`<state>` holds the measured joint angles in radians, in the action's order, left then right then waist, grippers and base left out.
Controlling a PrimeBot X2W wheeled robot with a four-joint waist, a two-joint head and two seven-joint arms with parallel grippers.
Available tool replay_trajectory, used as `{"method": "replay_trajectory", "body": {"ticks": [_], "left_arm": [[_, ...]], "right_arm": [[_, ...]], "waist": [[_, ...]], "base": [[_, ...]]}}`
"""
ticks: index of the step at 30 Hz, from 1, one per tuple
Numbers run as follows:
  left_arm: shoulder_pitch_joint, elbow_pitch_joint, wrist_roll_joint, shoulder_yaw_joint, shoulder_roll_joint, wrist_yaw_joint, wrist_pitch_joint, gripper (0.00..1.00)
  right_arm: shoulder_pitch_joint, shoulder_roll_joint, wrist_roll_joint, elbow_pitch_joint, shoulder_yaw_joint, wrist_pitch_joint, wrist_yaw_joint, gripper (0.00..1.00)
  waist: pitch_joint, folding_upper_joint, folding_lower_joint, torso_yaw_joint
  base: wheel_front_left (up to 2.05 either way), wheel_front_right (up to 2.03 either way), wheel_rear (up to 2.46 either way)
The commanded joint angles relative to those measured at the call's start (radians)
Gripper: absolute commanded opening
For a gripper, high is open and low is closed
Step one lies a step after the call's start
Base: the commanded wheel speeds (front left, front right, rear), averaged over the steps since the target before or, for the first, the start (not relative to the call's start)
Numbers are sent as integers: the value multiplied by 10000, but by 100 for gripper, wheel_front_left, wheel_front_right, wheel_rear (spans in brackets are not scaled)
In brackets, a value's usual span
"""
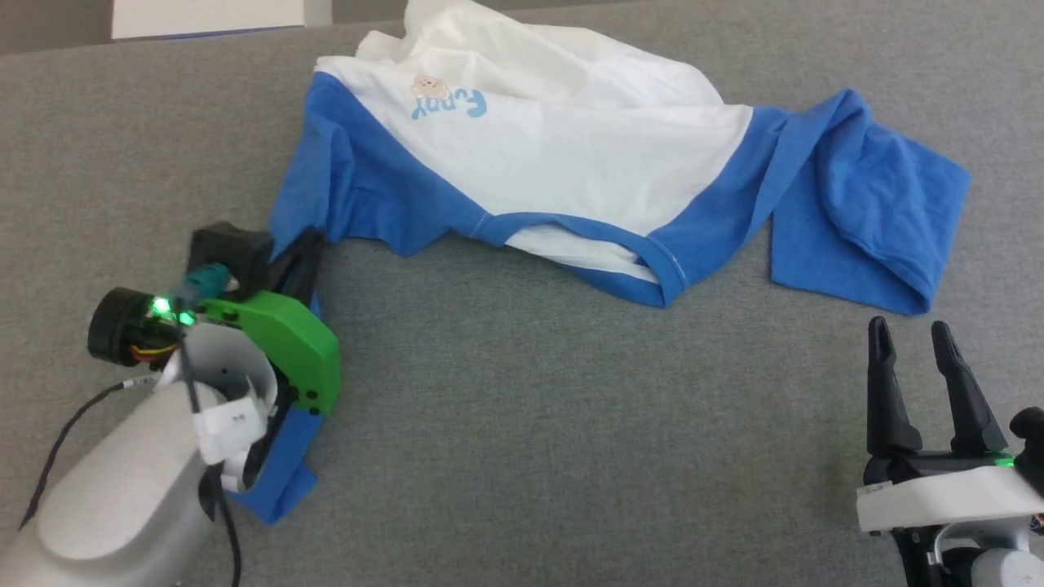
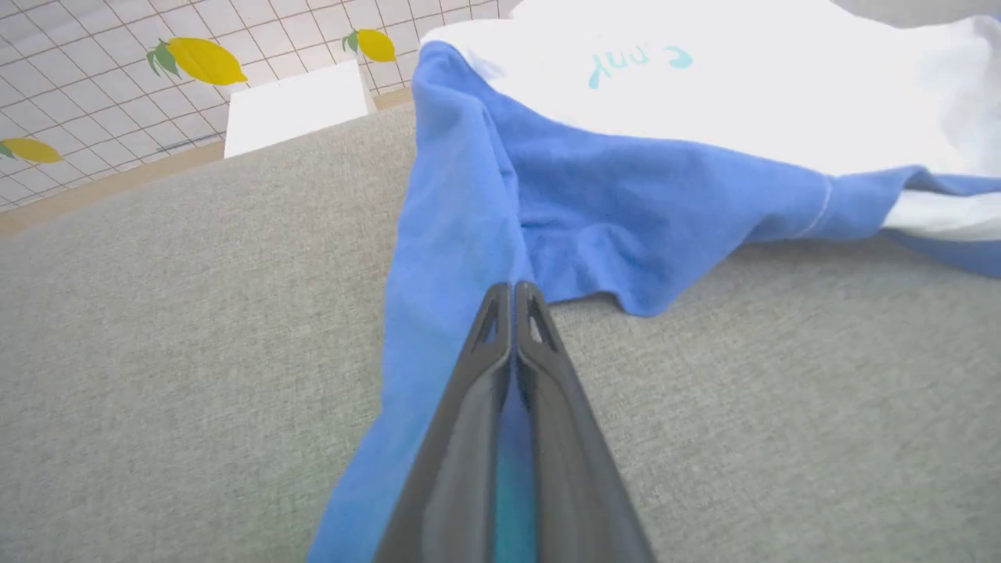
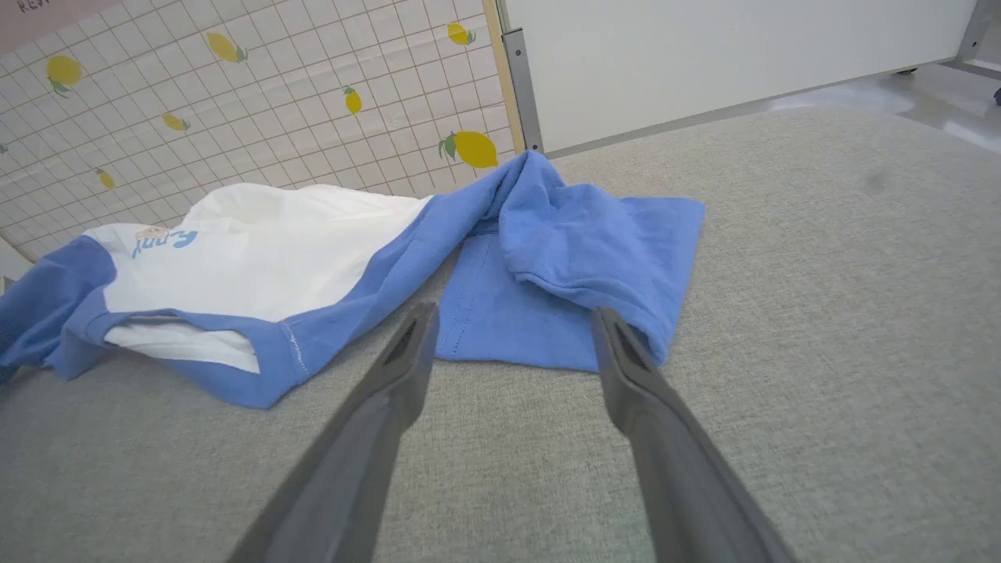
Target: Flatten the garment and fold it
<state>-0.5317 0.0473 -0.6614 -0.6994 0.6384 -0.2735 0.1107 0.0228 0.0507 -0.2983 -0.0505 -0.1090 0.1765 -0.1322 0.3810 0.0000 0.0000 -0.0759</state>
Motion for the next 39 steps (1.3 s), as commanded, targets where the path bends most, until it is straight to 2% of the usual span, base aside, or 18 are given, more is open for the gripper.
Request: {"method": "replay_trajectory", "body": {"ticks": [1, 3, 7, 9, 10, 15, 16, 17, 21, 24, 28, 30, 33, 35, 39], "left_arm": [[176, -326, -198, 210, 168, -110, -47, 0], [413, -965, -763, 631, 288, -223, 40, 0], [1233, -1755, -1508, 1461, 1201, -769, 414, 0], [1671, -1703, -1761, 1915, 1548, -1132, 350, 0], [2135, -1181, -1869, 2391, 1799, -1445, -92, 0], [2352, 188, -2197, 2711, 1324, -1271, -905, 1], [2304, 410, -2185, 2707, 1184, -1212, -1086, 43], [2236, 630, -2248, 2703, 956, -1092, -1271, 99], [1957, 971, -2280, 2631, 414, -637, -1873, 100], [1857, 667, -2165, 2629, 290, -478, -2280, 100], [2024, -537, -1954, 2846, 125, -588, -3091, 100], [2244, -1235, -1570, 2840, 74, -715, -3393, 100], [2736, -2114, -929, 2993, -298, -1013, -3659, 100], [3126, -2556, -550, 3201, -785, -1108, -3709, 100], [3954, -3441, 699, 3921, -2092, -804, -3720, 100]], "right_arm": [[99, -5, 42, -48, 2, -6, 15, 100], [134, -5, 38, -40, -3, -15, 15, 100], [182, -5, 8, 23, 7, -22, 15, 100], [185, -5, -9, 47, 1, -10, 15, 100], [149, -5, -25, 69, 23, 4, 15, 100], [58, -5, 20, 67, 71, -15, 15, 100], [47, -5, 37, 62, 81, -27, 15, 100], [37, -5, 54, 54, 92, -43, 15, 100], [52, -5, 102, 3, 59, -98, 15, 100], [92, -5, 124, -24, 36, -123, 15, 100], [176, -5, 103, -24, 26, -120, 15, 100], [220, -5, 71, -9, 38, -109, 15, 100], [258, -5, 32, 35, 77, -85, 15, 100], [269, -5, 20, 59, 101, -73, 15, 100], [304, -5, 23, 86, 132, -50, 15, 100]], "waist": [[-148, 0, 0, 157], [-253, 0, 0, 257], [-427, 0, 0, 363], [-447, 0, 0, 396], [-430, 0, 0, 429], [-361, 0, 0, 485], [-354, 0, 0, 487], [-351, 0, 0, 486], [-397, 0, 0, 504], [-457, 0, 0, 514], [-584, 0, 0, 521], [-641, 0, 0, 534], [-735, 0, 0, 544], [-791, 0, 0, 543], [-906, 0, 0, 531]], "base": [[0, 0, 0], [0, 0, 0], [0, 0, 0], [0, 0, 0], [0, 0, 0], [0, 0, 0], [0, 0, 0], [0, 0, 0], [0, 0, 0], [0, 0, 0], [0, 0, 0], [0, 0, 0], [0, 0, 0], [0, 0, 0], [0, 0, 0]]}}
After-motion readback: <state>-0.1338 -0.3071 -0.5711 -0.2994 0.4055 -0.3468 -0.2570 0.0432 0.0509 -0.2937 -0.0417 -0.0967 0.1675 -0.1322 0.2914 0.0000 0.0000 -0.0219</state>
